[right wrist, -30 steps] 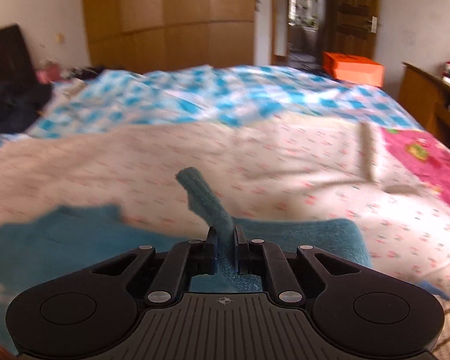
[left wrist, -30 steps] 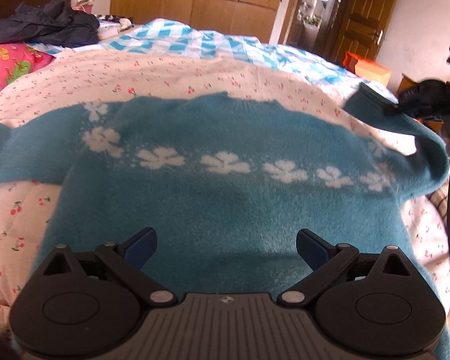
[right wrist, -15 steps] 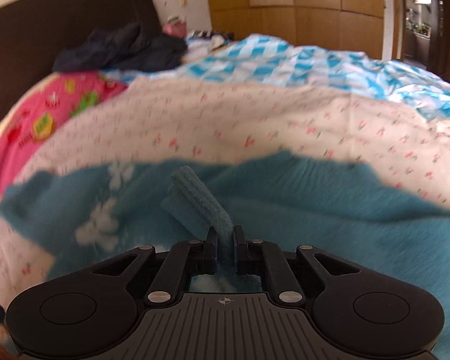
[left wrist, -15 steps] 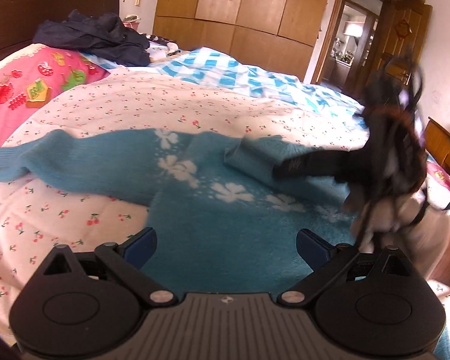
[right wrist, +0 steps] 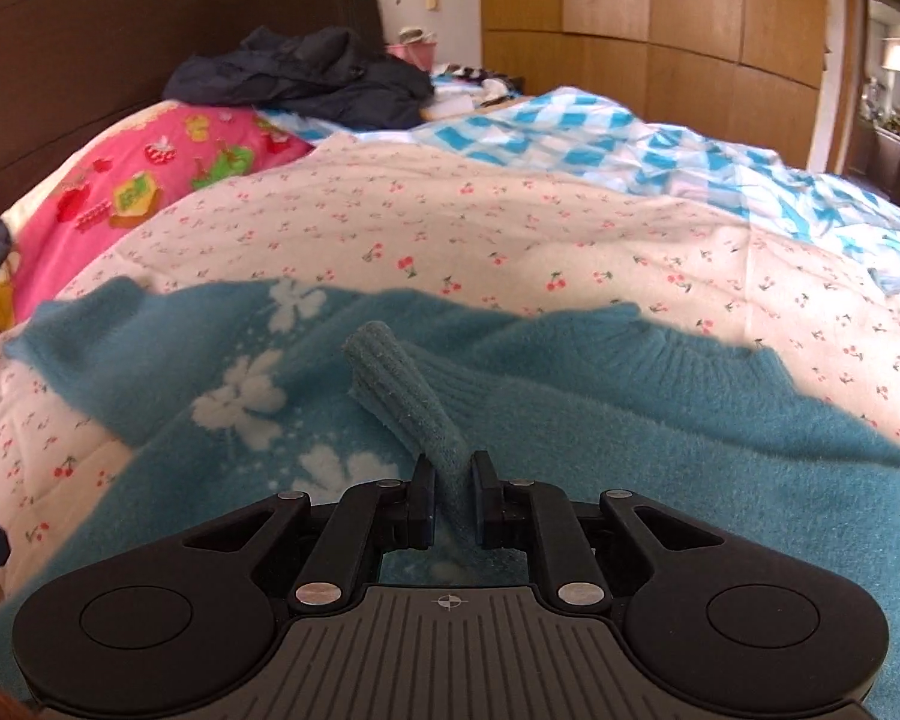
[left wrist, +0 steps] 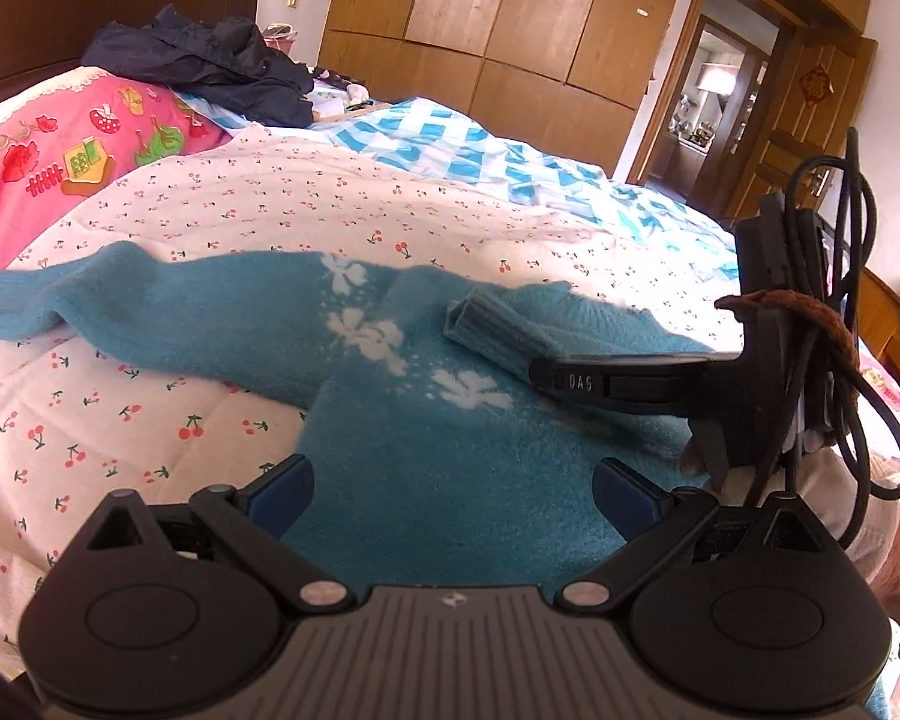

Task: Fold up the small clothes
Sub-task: 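Open the right tool to lay the sleeve on the body, then grasp the other sleeve cuff with the left tool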

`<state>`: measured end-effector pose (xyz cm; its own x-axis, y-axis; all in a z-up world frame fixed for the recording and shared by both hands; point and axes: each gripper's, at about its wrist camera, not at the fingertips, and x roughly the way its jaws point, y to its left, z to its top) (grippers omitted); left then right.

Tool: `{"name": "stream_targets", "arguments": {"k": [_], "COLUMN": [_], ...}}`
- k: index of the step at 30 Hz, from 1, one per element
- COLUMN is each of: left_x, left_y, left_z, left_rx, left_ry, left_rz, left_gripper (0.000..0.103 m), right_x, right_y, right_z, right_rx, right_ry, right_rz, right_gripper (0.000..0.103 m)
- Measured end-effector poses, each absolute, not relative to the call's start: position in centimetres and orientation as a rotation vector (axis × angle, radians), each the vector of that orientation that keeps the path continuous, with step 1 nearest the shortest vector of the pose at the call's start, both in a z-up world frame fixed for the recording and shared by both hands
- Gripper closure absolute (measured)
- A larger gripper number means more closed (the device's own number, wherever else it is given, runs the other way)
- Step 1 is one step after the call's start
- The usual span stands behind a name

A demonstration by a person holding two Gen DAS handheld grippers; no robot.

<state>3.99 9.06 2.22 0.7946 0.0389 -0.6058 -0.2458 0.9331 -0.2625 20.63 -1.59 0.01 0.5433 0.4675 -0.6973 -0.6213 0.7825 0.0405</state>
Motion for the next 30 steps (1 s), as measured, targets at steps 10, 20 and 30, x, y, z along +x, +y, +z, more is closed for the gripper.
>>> {"name": "stream_targets", "arguments": {"k": [10,20,30], "left_x": [4.4,3.9,4.1], "left_y": [8.6,10.0,22.2], "left_z": [1.8,3.7,2.8], "left_rx": [-0.316,-0.28,-0.356], "left_ry": [0.655,0.6,0.551], "left_rz": [0.173,0.22,0.544], "left_gripper": [0.0,0.0,0.004], "right_x": [20.1,20.6,18.3], "right_y": [-5.0,-3.6,-5.0], "right_z": [2.3,-0.1,2.2], "right_rx": [-0.016,-0.126,-0.007], "right_ry": [0.75,0.809,0.766], "right_rz": [0.745,0.665,0.698], "right_gripper": [0.075,0.071,0.07]}}
